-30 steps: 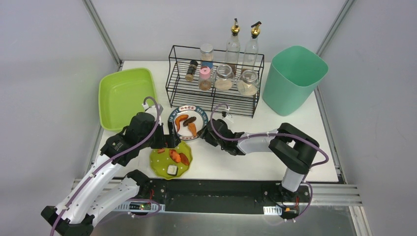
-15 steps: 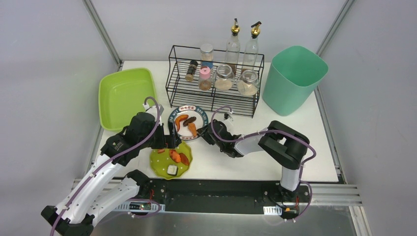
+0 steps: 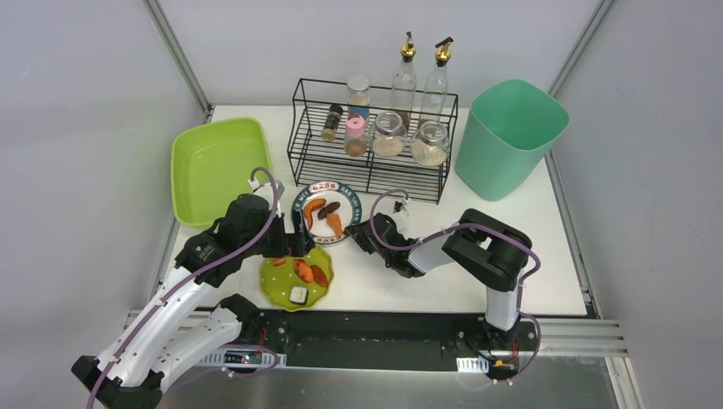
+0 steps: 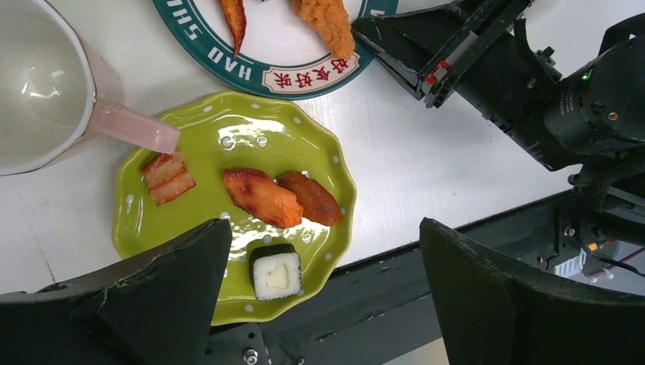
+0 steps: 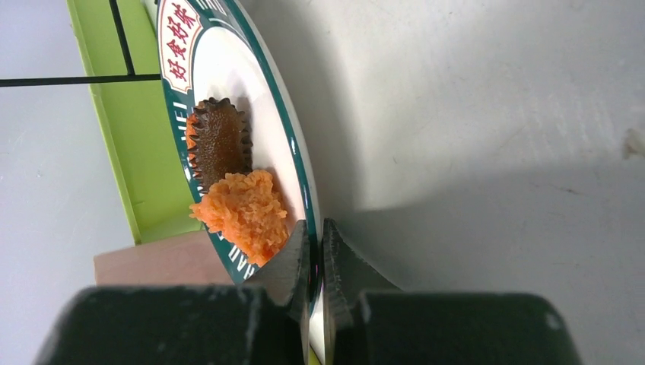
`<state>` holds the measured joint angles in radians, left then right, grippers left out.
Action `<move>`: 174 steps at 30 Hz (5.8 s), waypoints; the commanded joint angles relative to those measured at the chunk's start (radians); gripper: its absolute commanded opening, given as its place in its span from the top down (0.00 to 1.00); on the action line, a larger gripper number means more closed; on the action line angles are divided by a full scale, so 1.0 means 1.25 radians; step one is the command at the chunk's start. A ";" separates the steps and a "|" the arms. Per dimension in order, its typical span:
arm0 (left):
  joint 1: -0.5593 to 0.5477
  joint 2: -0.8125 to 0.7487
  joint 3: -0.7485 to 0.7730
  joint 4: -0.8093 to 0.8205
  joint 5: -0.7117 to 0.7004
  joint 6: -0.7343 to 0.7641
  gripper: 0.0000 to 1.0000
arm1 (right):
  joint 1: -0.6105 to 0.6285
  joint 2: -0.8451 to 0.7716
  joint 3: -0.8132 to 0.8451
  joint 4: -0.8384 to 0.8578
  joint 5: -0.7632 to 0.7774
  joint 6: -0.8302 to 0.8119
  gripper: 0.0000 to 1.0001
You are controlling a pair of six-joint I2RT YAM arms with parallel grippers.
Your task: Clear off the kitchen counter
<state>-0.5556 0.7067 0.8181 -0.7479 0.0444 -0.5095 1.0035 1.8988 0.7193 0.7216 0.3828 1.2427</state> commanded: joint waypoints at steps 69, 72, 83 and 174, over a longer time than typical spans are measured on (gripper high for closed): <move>0.001 -0.044 -0.019 0.012 -0.006 0.004 0.01 | -0.324 -0.823 0.466 -1.033 -0.012 -0.273 1.00; 0.001 -0.047 -0.020 0.013 -0.002 0.004 0.01 | -0.443 -0.798 0.503 -1.030 -0.106 -0.268 1.00; 0.001 -0.041 -0.019 0.013 0.007 0.006 0.01 | -0.846 -0.745 0.507 -0.945 -0.470 -0.136 1.00; 0.001 -0.035 0.009 0.041 0.044 -0.034 0.01 | -0.583 -0.617 0.943 -1.173 0.018 -0.975 1.00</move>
<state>-0.5556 0.6556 0.7868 -0.7189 0.0929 -0.5262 0.2623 1.1839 1.8744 -0.6037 0.6014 -0.1154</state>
